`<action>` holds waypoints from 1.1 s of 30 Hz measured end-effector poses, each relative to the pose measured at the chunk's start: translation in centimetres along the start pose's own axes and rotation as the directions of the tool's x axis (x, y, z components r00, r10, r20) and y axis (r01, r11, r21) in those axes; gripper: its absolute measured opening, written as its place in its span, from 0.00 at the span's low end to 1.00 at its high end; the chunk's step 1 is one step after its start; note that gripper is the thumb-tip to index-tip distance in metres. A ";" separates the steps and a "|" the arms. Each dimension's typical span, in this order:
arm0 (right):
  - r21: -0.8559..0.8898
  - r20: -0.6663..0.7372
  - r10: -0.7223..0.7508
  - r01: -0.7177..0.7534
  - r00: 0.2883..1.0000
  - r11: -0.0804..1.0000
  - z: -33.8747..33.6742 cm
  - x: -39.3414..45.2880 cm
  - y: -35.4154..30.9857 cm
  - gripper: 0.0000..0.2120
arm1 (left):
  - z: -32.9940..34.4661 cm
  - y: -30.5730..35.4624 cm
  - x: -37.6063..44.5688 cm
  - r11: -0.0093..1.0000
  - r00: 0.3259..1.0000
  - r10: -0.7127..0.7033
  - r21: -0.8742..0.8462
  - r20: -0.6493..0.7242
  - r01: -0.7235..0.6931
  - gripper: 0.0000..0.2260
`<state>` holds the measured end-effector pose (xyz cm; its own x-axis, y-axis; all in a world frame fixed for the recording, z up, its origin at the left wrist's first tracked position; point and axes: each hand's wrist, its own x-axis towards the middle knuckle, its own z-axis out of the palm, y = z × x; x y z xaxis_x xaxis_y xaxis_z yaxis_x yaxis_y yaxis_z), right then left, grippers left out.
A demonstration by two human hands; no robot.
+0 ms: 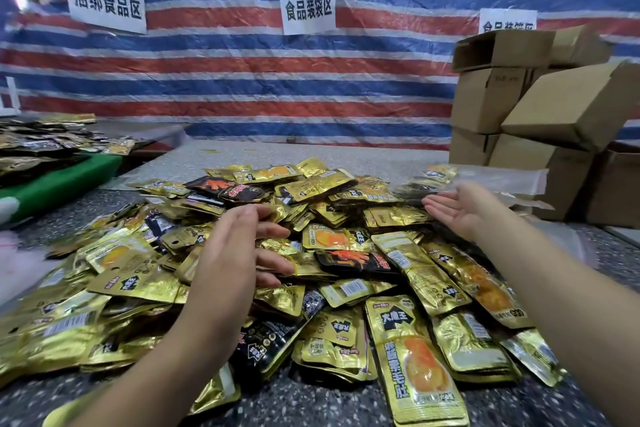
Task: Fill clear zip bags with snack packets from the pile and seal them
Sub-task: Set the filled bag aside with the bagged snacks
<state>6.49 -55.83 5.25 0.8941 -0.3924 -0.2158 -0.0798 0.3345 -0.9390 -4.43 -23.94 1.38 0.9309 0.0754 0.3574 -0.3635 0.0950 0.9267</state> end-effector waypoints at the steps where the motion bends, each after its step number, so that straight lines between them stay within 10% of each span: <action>1: 0.003 0.014 -0.005 0.005 1.000 1.000 0.0 -0.1 0.1 0.19 | 0.0 0.0 -0.1 1.000 1.000 -0.002 -0.002 0.002 0.002 0.14; 14: 0.220 0.199 -0.032 -0.013 0.979 0.975 0.1 1.1 -0.7 0.20 | 0.3 0.4 -0.2 1.000 1.000 -0.026 -0.001 0.018 0.026 0.13; 33: 0.087 0.293 -0.070 0.046 0.954 0.995 1.3 2.0 -1.5 0.23 | 0.4 0.3 -0.4 0.997 0.996 -0.068 0.042 0.049 0.066 0.12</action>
<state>8.93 -56.00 6.56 0.9873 -0.1466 -0.0615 0.0005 0.3895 -0.9210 -4.92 -24.37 1.61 0.9541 0.0199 0.2987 -0.2993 0.0579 0.9524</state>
